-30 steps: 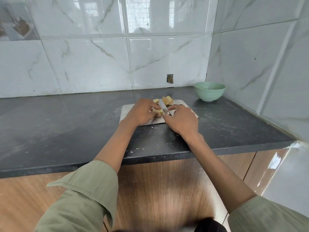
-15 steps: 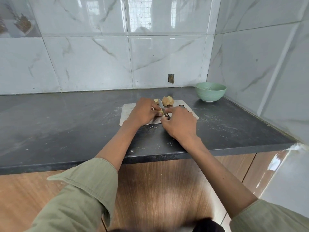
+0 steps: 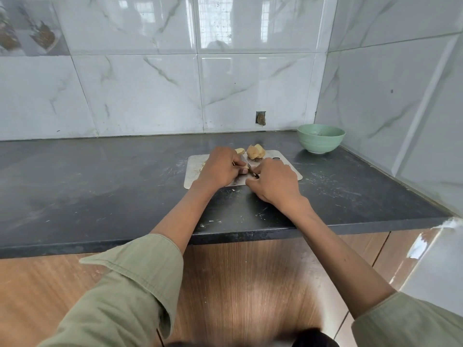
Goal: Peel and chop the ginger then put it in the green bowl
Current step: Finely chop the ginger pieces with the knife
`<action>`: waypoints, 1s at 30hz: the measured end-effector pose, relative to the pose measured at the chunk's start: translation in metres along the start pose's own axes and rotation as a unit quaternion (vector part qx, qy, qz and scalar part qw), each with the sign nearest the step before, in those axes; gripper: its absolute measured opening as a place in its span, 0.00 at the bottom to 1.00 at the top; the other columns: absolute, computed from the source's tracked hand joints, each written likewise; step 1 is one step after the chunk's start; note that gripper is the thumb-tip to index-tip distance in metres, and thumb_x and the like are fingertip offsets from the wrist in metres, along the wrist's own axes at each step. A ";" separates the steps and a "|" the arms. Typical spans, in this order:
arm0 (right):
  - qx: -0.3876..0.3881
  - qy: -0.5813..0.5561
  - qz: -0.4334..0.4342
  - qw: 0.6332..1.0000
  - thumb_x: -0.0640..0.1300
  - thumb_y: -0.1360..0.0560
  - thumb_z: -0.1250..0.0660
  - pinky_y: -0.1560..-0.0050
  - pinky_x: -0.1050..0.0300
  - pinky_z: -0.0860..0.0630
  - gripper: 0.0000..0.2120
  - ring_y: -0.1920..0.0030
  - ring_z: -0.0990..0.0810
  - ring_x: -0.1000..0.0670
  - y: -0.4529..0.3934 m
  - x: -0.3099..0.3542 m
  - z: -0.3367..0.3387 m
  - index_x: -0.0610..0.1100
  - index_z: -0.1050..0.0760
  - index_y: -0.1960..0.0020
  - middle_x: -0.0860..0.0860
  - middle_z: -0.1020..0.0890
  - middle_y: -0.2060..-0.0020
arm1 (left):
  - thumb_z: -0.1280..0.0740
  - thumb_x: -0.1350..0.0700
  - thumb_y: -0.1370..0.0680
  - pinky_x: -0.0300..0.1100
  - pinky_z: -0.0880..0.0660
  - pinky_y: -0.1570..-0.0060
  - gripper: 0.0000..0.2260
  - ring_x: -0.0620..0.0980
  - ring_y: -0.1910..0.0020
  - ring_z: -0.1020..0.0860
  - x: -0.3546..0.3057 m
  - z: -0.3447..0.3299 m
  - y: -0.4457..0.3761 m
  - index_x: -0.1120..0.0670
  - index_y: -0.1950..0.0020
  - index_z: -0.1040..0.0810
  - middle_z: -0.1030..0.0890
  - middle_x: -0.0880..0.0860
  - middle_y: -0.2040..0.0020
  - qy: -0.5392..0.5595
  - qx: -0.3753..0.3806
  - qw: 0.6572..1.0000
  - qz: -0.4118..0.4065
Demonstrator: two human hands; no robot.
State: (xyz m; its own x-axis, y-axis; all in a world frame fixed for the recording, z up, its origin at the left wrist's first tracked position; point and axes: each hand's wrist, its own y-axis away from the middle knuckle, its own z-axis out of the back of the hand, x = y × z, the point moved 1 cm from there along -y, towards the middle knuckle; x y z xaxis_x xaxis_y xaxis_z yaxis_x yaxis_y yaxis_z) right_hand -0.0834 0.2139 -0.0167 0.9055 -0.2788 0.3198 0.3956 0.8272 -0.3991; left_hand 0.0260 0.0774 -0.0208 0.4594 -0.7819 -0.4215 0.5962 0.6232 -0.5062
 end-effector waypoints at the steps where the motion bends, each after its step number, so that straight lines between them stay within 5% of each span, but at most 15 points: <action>1: -0.001 0.003 0.000 1.000 0.55 0.27 0.34 0.57 0.52 0.31 0.14 0.48 0.21 0.38 0.001 -0.001 0.000 0.44 0.20 0.51 0.47 0.25 0.58 | 0.20 0.55 0.28 0.50 0.21 0.53 0.07 0.50 0.59 0.17 -0.001 0.000 0.000 0.52 0.51 0.11 0.12 0.51 0.58 0.000 -0.001 1.000 0.001; 7: -0.043 -0.010 -0.026 0.999 0.56 0.27 0.34 0.53 0.51 0.28 0.15 0.48 0.20 0.40 0.012 0.002 -0.007 0.49 0.17 0.47 0.45 0.20 0.49 | 0.20 0.56 0.28 0.45 0.20 0.49 0.07 0.49 0.53 0.15 -0.002 0.002 0.002 0.52 0.51 0.11 0.12 0.51 0.54 0.028 -0.003 0.999 0.027; 14: -0.066 -0.031 -0.023 0.997 0.59 0.24 0.36 0.52 0.50 0.26 0.17 0.47 0.20 0.39 0.016 0.003 -0.004 0.53 0.15 0.43 0.44 0.18 0.48 | 0.19 0.49 0.30 0.55 0.21 0.52 0.11 0.55 0.56 0.17 0.002 0.009 0.005 0.49 0.49 0.11 0.12 0.53 0.55 0.027 0.020 0.999 0.002; 19: -0.078 -0.043 -0.021 0.996 0.55 0.25 0.35 0.51 0.48 0.25 0.15 0.48 0.19 0.38 0.020 0.007 0.001 0.53 0.15 0.43 0.44 0.18 0.49 | 0.19 0.49 0.29 0.35 0.25 0.57 0.14 0.39 0.61 0.20 0.007 0.012 0.001 0.52 0.46 0.12 0.12 0.51 0.51 0.036 0.017 0.999 0.028; 24: -0.076 -0.058 -0.009 0.995 0.52 0.25 0.35 0.50 0.48 0.24 0.16 0.47 0.19 0.38 0.024 0.008 0.007 0.55 0.16 0.40 0.43 0.17 0.48 | 0.20 0.51 0.28 0.50 0.18 0.49 0.07 0.46 0.56 0.16 0.008 0.011 0.000 0.50 0.52 0.11 0.12 0.49 0.55 0.039 0.027 0.998 0.028; 30: -0.076 -0.059 -0.017 0.995 0.53 0.26 0.35 0.49 0.48 0.24 0.17 0.46 0.20 0.39 0.022 0.005 0.001 0.55 0.16 0.40 0.43 0.17 0.48 | 0.19 0.56 0.29 0.37 0.22 0.53 0.09 0.40 0.58 0.17 0.010 0.008 -0.001 0.53 0.51 0.11 0.12 0.48 0.56 0.084 0.007 0.996 0.041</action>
State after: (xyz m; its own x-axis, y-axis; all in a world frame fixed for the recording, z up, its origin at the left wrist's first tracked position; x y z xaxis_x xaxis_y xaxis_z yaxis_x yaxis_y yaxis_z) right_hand -0.0701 0.2310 -0.0226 0.8706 -0.2385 0.4303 0.4521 0.7327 -0.5087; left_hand 0.0354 0.0689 -0.0183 0.3915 -0.7137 -0.5808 0.5710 0.6834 -0.4549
